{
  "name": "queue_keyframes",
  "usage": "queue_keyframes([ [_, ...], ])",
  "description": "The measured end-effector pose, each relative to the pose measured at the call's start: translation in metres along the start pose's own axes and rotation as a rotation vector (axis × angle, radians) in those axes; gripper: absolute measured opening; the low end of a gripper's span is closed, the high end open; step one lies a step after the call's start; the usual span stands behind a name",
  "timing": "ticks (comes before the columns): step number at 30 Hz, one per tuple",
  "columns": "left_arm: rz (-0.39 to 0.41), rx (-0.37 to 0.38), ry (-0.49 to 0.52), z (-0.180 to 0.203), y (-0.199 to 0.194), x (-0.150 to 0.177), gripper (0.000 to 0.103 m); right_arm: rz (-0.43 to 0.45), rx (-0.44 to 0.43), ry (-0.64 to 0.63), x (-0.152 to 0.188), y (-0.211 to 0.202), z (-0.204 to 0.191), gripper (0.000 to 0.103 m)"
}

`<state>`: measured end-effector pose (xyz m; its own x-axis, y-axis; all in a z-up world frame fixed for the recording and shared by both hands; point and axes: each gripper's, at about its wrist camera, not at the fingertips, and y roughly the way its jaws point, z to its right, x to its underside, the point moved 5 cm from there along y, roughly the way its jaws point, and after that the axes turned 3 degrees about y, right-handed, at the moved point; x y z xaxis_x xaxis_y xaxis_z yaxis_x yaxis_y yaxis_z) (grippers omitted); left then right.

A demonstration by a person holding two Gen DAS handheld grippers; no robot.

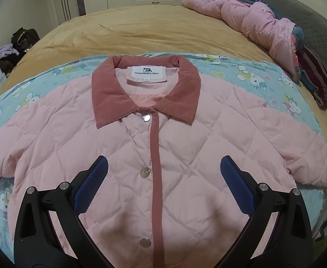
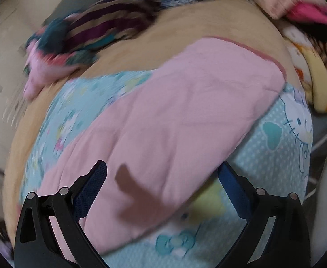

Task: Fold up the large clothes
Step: 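Move the right tool over the coat sleeve nearest it and grasp its cuff, then lift the sleeve cuff with the right tool and fold it across the coat front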

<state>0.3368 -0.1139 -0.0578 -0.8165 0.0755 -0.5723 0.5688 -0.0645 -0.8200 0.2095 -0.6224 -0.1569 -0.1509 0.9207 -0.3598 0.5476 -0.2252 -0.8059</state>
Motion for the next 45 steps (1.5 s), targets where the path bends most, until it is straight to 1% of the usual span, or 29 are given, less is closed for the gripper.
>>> queue_keyframes([
  [1, 0.000, 0.004, -0.003, 0.000, 0.001, -0.002, 0.094, 0.000, -0.017, 0.040, -0.004, 0.004, 0.005, 0.099],
  [7, 0.001, 0.006, -0.012, -0.003, 0.005, -0.007, 0.094, 0.043, -0.080, 0.138, -0.034, 0.018, 0.016, 0.099],
  [8, -0.002, 0.006, -0.014, -0.003, 0.005, -0.007, 0.094, 0.049, -0.087, 0.145, -0.037, 0.020, 0.016, 0.099],
  [9, -0.003, 0.006, -0.016, -0.004, 0.006, -0.008, 0.094, 0.062, -0.099, 0.147, -0.041, 0.020, 0.017, 0.095],
  [10, -0.004, 0.006, -0.016, -0.005, 0.006, -0.008, 0.094, 0.073, -0.108, 0.147, -0.043, 0.020, 0.017, 0.091],
  [11, -0.005, 0.008, -0.017, -0.006, 0.006, -0.009, 0.094, 0.080, -0.114, 0.146, -0.046, 0.019, 0.019, 0.070],
  [12, -0.008, 0.014, -0.018, -0.007, 0.005, -0.010, 0.094, 0.080, -0.149, 0.153, -0.048, 0.019, 0.020, 0.043],
  [13, -0.005, 0.015, -0.018, -0.006, 0.005, -0.010, 0.094, 0.073, -0.216, 0.175, -0.049, 0.017, 0.020, 0.038],
  [15, 0.000, 0.018, -0.020, -0.009, 0.001, -0.012, 0.094, 0.082, -0.266, 0.181, -0.053, 0.011, 0.019, 0.029],
  [17, 0.011, 0.021, -0.020, -0.011, -0.005, -0.017, 0.094, 0.106, -0.318, 0.142, -0.058, -0.003, 0.008, 0.023],
  [21, 0.025, 0.045, -0.048, -0.017, -0.017, -0.027, 0.094, 0.139, -0.412, 0.053, -0.063, -0.037, -0.024, 0.019],
  [24, 0.058, 0.078, -0.059, -0.021, -0.032, -0.036, 0.094, 0.165, -0.487, -0.028, -0.062, -0.065, -0.055, 0.018],
  [28, 0.082, 0.088, -0.056, -0.026, -0.049, -0.046, 0.094, 0.192, -0.571, -0.143, -0.053, -0.106, -0.099, 0.017],
  [31, 0.104, 0.095, -0.057, -0.032, -0.062, -0.055, 0.094, 0.203, -0.616, -0.210, -0.042, -0.128, -0.126, 0.016],
  [34, 0.137, 0.109, -0.062, -0.042, -0.075, -0.065, 0.094, 0.198, -0.665, -0.279, -0.026, -0.150, -0.160, 0.016],
  [38, 0.164, 0.125, -0.082, -0.057, -0.090, -0.073, 0.094, 0.209, -0.708, -0.367, 0.000, -0.175, -0.198, 0.016],
  [45, 0.191, 0.159, -0.130, -0.093, -0.108, -0.068, 0.094, 0.194, -0.797, -0.504, 0.063, -0.215, -0.254, 0.016],
])
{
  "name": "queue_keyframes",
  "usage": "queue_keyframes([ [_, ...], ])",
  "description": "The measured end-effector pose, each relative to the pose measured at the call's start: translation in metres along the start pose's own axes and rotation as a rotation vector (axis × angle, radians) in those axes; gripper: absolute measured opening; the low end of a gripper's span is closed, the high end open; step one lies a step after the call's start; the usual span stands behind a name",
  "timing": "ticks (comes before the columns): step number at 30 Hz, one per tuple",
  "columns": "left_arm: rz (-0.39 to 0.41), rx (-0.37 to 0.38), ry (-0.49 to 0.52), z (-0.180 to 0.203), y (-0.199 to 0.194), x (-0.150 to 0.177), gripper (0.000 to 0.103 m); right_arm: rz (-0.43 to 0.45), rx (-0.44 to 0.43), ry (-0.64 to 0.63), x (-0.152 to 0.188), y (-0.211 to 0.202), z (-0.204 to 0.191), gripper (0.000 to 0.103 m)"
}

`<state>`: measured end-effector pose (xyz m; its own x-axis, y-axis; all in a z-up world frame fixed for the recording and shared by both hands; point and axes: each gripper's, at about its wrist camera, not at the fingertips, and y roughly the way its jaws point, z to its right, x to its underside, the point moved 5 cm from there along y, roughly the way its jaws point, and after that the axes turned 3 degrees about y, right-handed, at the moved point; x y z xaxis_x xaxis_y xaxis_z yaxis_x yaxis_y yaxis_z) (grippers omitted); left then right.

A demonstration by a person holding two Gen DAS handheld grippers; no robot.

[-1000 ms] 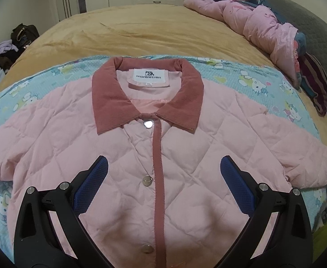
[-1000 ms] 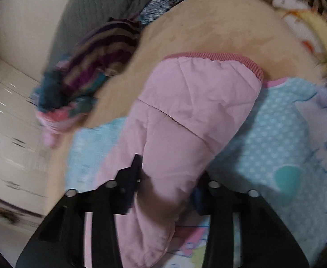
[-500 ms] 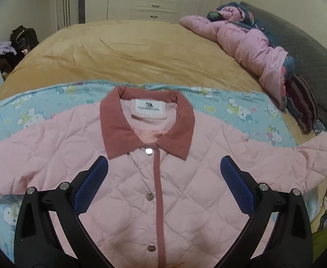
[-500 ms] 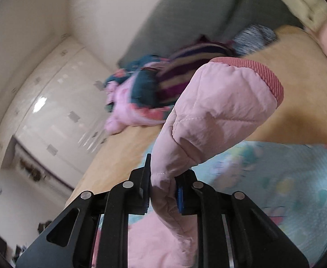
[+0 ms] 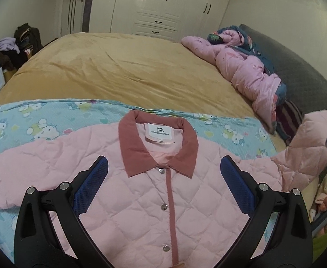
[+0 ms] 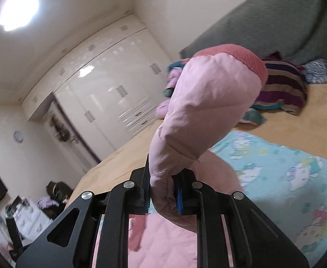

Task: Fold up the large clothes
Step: 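Lift the sleeve cuff with the right tool and fold it across the coat front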

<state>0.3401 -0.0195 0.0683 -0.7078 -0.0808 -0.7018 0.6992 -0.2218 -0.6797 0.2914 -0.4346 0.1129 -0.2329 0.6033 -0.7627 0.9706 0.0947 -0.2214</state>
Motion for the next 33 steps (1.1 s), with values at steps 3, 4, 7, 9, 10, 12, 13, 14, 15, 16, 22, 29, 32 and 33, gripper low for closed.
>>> queue_keyframes([
  [3, 0.004, -0.008, -0.019, -0.016, -0.007, 0.001, 0.094, -0.023, -0.032, -0.040, 0.014, 0.008, -0.032, 0.016],
  [4, 0.005, -0.010, -0.031, -0.024, -0.010, 0.002, 0.094, -0.031, -0.041, -0.049, 0.018, 0.009, -0.040, 0.016],
  [7, 0.014, 0.002, -0.065, -0.040, -0.018, 0.001, 0.094, -0.063, -0.071, -0.092, 0.036, 0.017, -0.068, 0.016],
  [9, 0.021, 0.005, -0.079, -0.048, -0.022, 0.001, 0.094, -0.085, -0.093, -0.121, 0.050, 0.024, -0.088, 0.016],
  [10, 0.023, 0.002, -0.085, -0.052, -0.024, 0.001, 0.094, -0.094, -0.101, -0.130, 0.056, 0.027, -0.095, 0.016],
  [12, 0.029, 0.003, -0.093, -0.059, -0.027, 0.000, 0.094, -0.117, -0.122, -0.147, 0.071, 0.031, -0.113, 0.016],
  [13, 0.031, 0.011, -0.096, -0.062, -0.028, 0.000, 0.094, -0.128, -0.131, -0.154, 0.079, 0.034, -0.121, 0.016],
  [14, 0.034, 0.018, -0.102, -0.066, -0.029, 0.001, 0.094, -0.135, -0.136, -0.160, 0.086, 0.037, -0.129, 0.016],
  [15, 0.035, 0.022, -0.107, -0.068, -0.030, 0.001, 0.094, -0.146, -0.145, -0.164, 0.094, 0.040, -0.135, 0.016],
  [16, 0.037, 0.028, -0.114, -0.070, -0.031, 0.003, 0.094, -0.157, -0.151, -0.170, 0.102, 0.043, -0.141, 0.016],
  [22, 0.031, 0.050, -0.141, -0.085, -0.025, 0.012, 0.094, -0.235, -0.180, -0.243, 0.159, 0.068, -0.174, 0.016],
  [29, 0.022, 0.080, -0.171, -0.100, -0.015, 0.024, 0.094, -0.344, -0.194, -0.303, 0.227, 0.092, -0.195, 0.016],
  [32, 0.026, 0.098, -0.198, -0.107, -0.012, 0.028, 0.094, -0.387, -0.185, -0.321, 0.255, 0.102, -0.200, 0.016],
  [33, 0.026, 0.105, -0.206, -0.110, -0.011, 0.029, 0.094, -0.401, -0.181, -0.329, 0.265, 0.105, -0.201, 0.016],
])
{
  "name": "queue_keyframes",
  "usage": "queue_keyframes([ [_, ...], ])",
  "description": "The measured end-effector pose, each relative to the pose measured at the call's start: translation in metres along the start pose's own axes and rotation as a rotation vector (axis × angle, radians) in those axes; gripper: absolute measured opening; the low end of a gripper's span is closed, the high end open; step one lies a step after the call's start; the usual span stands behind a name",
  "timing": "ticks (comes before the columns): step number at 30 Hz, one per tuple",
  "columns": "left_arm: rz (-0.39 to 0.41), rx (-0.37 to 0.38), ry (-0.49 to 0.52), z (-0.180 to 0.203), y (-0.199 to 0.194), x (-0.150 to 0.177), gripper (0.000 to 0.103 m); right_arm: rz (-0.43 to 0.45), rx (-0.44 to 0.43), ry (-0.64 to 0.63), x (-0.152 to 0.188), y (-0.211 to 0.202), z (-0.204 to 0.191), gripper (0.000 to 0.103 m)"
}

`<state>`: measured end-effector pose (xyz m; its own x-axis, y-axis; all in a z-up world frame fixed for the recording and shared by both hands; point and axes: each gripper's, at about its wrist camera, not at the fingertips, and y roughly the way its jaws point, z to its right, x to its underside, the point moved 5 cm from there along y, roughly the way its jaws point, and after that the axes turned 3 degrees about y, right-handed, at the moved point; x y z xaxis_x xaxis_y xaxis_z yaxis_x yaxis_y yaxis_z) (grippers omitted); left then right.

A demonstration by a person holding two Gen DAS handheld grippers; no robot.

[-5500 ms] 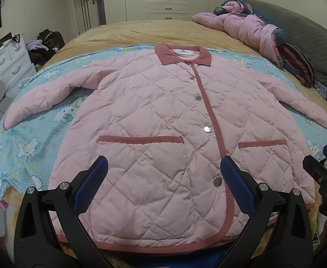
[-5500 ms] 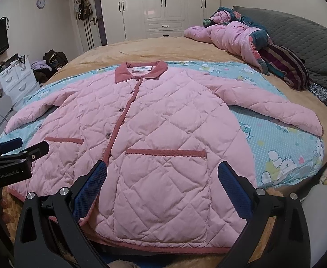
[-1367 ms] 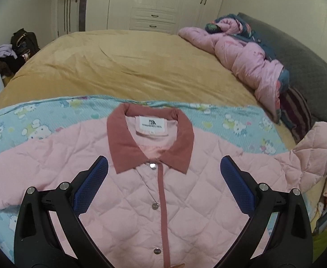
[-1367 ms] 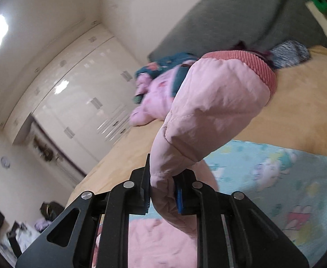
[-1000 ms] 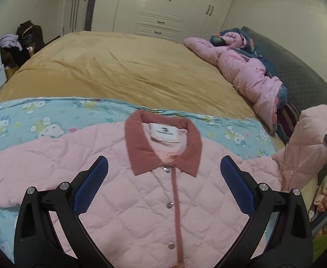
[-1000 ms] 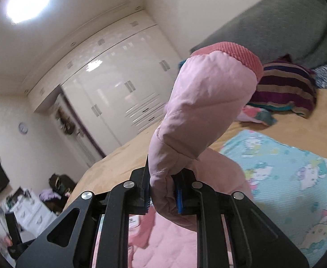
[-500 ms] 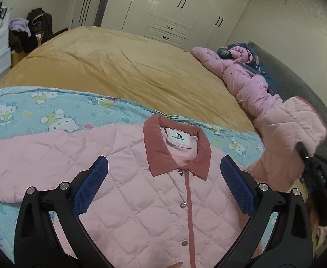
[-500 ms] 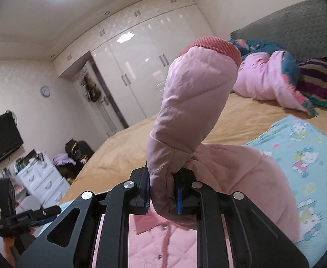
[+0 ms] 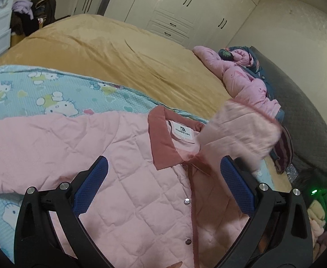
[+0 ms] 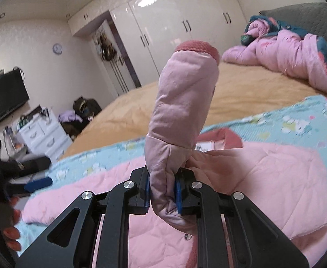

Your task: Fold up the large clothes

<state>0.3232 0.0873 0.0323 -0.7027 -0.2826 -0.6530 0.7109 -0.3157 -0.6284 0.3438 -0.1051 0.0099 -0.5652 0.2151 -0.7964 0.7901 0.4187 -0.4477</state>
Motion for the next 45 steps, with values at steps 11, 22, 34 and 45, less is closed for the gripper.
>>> queue_keyframes([
  [11, -0.026, 0.032, -0.088, -0.023, 0.016, 0.014, 0.094, -0.211, -0.010, -0.064, 0.069, 0.048, -0.013, 0.028],
  [22, -0.095, 0.104, -0.185, -0.032, 0.039, 0.030, 0.094, -0.384, -0.113, -0.105, 0.108, 0.050, -0.033, 0.084],
  [34, -0.229, 0.097, -0.141, -0.035, 0.088, 0.059, 0.093, -0.323, -0.144, 0.009, 0.089, -0.015, 0.004, 0.091],
  [45, -0.155, -0.033, 0.033, -0.028, 0.082, 0.058, 0.001, -0.187, 0.097, 0.153, 0.055, -0.090, 0.126, 0.082],
])
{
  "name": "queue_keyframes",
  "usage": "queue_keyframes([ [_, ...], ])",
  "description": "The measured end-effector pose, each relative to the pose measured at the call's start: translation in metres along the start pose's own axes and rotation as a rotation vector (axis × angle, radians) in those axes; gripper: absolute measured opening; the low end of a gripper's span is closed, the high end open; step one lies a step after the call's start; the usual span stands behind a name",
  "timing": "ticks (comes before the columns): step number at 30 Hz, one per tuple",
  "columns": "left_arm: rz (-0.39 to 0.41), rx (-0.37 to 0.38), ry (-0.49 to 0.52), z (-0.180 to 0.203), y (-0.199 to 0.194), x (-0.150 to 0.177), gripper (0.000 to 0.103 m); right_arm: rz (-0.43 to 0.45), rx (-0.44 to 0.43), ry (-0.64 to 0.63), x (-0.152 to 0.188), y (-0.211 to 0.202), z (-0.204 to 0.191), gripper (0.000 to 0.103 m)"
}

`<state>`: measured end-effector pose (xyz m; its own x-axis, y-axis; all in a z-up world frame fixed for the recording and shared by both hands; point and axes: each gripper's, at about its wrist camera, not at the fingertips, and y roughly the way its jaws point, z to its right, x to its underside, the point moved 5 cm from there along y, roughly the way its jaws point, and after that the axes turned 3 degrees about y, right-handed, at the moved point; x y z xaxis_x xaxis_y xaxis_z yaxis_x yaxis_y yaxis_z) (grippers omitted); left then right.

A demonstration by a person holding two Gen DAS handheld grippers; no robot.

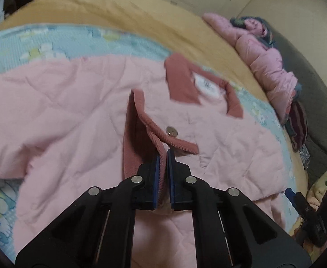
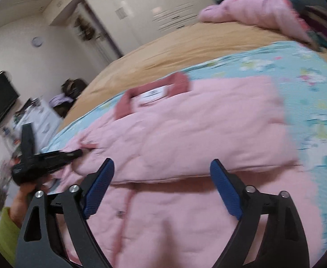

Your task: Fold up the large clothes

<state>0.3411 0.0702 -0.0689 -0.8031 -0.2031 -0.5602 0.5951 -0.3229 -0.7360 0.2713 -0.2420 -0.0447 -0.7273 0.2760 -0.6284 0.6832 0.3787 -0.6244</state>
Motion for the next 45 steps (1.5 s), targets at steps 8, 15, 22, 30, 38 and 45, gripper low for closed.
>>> queue_keyframes([
  [8, 0.164, -0.046, 0.066, 0.001, -0.050, -0.021, 0.001, 0.056, 0.143, 0.008, -0.038, -0.011, 0.038, 0.076],
  [15, 0.053, -0.133, 0.062, -0.025, -0.011, 0.002, 0.001, -0.026, 0.148, -0.085, -0.048, 0.035, 0.019, 0.076],
  [22, -0.003, -0.165, 0.055, -0.040, 0.005, 0.021, 0.003, -0.171, 0.226, -0.058, -0.031, 0.076, 0.040, 0.077],
  [30, -0.027, -0.171, 0.054, -0.044, 0.019, 0.032, 0.005, -0.213, 0.244, -0.048, -0.015, 0.098, 0.057, 0.077],
  [38, -0.033, -0.177, 0.062, -0.039, 0.014, 0.033, 0.005, -0.160, 0.226, -0.042, -0.017, 0.075, 0.045, 0.090],
  [45, -0.020, -0.153, 0.067, -0.025, -0.001, 0.031, 0.041, -0.043, 0.197, -0.074, -0.017, 0.038, 0.023, 0.099],
])
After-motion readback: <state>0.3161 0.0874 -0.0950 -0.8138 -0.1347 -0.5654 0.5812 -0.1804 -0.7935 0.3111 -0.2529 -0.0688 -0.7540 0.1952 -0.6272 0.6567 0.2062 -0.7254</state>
